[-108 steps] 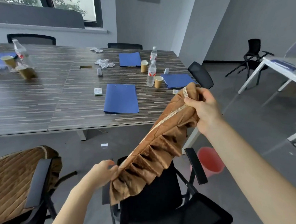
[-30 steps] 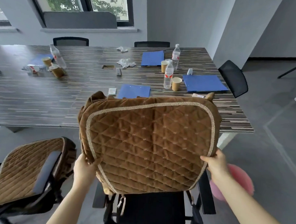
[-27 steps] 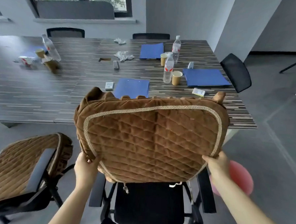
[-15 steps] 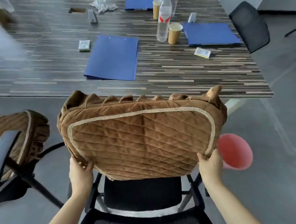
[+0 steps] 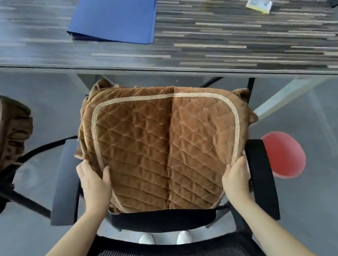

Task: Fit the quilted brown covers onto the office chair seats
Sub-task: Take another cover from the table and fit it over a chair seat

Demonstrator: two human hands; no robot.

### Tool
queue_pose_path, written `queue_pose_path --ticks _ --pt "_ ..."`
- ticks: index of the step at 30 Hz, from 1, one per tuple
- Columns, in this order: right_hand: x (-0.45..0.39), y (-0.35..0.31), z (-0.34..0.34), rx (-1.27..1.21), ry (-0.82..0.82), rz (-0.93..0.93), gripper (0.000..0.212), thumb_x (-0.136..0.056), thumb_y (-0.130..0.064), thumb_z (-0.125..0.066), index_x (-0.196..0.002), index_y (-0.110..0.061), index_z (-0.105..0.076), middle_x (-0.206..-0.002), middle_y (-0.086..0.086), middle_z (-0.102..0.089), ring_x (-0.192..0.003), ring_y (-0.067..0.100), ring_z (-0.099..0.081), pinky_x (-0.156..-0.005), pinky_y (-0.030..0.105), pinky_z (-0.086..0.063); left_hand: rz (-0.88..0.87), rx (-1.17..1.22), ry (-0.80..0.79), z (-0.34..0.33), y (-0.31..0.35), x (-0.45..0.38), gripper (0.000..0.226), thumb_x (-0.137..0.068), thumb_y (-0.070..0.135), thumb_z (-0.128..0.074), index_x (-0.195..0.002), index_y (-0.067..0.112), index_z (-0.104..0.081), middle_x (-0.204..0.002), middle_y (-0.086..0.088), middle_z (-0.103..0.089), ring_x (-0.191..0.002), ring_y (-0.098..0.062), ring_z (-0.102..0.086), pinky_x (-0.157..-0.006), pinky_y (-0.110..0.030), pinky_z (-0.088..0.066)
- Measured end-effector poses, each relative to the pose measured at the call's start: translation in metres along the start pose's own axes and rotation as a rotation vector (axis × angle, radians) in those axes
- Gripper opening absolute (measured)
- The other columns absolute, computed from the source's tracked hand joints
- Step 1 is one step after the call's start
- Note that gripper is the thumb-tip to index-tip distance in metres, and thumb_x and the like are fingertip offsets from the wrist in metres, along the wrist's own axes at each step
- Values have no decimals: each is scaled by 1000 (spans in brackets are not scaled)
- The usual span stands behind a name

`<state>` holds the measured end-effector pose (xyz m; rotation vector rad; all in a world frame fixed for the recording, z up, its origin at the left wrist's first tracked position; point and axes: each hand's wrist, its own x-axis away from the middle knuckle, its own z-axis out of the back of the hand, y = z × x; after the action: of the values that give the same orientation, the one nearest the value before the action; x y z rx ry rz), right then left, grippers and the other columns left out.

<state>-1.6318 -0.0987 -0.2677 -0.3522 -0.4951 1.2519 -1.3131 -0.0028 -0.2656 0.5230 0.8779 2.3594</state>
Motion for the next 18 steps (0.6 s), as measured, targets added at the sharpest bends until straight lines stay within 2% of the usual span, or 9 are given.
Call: queue_pose_path --ticks 3,6,8,9,11,14,18 --pt "-23 9 -19 119 -61 34 41 -94 0 -49 -132 1 -34 -116 22 -55 -107 34 -58 -78 34 -46 -31 -89 -46 -16 -17 -3 60 -94 5 -57 -145 -5 -28 -143 -24 -31 -127 -41 -38 -105 -46 -35" --pt "-44 23 -38 329 -228 48 51 -95 -10 -52 -142 -4 -34 -131 22 -49 -119 39 -50 -95 46 -45 13 -253 -172 -35 -46 -7 71 -92 2 -54 -152 3 -15 -153 -21 -20 -134 -42 -32 -106 -51 -35" --pt "-50 31 -46 421 -395 -4 39 -94 -16 -54 -131 -6 -47 -128 19 -53 -114 38 -53 -96 47 -47 126 -372 -271 -43 -60 -7 82 -90 8 -59 -154 8 -7 -159 -14 -12 -138 -40 -30 -107 -53 -37" --pt "-51 35 -51 428 -467 -56 32 -92 -19 -55 -122 -9 -52 -121 16 -58 -107 36 -57 -91 46 -51 178 -403 -332 -47 -68 -7 82 -91 12 -59 -154 8 -6 -160 -14 -10 -138 -42 -30 -107 -53 -36" --pt "-50 45 -62 384 -567 -160 29 -88 -26 -58 -113 -12 -53 -112 12 -62 -98 33 -61 -84 46 -55 262 -426 -436 -55 -80 -10 76 -91 18 -58 -152 3 -15 -156 -21 -18 -134 -46 -34 -106 -56 -37" --pt "-48 48 -71 272 -638 -269 47 -88 -32 -60 -126 -9 -47 -122 11 -60 -107 33 -58 -89 40 -51 310 -493 -500 -66 -91 -22 60 -87 28 -58 -137 2 -38 -138 -22 -46 -124 -43 -43 -99 -54 -42" --pt "-49 47 -81 195 -601 -376 64 -89 -33 -62 -137 -3 -32 -133 16 -53 -119 36 -53 -93 39 -43 316 -450 -562 -81 -91 -36 56 -86 36 -53 -130 5 -39 -126 -17 -58 -125 -43 -41 -102 -51 -33"
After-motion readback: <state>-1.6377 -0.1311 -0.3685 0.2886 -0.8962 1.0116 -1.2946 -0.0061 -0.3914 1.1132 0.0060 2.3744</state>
